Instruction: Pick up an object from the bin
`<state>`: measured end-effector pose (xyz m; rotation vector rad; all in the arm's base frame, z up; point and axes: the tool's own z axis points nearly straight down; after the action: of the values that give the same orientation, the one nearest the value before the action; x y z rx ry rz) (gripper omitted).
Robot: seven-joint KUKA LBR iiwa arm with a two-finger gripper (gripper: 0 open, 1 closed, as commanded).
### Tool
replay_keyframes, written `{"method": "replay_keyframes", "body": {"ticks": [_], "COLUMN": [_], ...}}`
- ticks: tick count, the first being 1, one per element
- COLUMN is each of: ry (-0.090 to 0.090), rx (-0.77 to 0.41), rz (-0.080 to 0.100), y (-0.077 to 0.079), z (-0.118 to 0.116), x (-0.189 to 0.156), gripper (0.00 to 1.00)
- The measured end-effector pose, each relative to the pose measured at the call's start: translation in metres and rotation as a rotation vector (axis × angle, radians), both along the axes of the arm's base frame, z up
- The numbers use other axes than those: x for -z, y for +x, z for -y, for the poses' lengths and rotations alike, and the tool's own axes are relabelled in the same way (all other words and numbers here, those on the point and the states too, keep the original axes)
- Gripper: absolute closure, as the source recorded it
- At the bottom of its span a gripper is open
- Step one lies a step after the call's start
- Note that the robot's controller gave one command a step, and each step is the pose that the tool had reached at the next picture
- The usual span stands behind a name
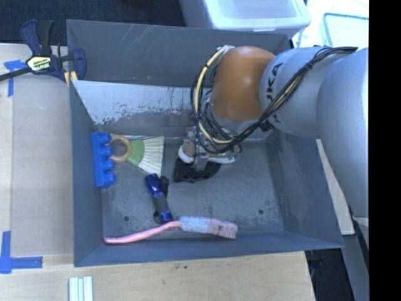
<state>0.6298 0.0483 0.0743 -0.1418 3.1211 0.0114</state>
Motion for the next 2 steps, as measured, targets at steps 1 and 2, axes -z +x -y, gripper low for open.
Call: {"method": "replay_keyframes", "body": {"ticks": [1,2], "ry": [0.0,0.0], "rx": [0.0,0.001], "rz": [0.0,0.0], "y": [0.0,0.0], "z": [0.0,0.0], "x": [0.0,0.0], "gripper": [1.0,1.0]}}
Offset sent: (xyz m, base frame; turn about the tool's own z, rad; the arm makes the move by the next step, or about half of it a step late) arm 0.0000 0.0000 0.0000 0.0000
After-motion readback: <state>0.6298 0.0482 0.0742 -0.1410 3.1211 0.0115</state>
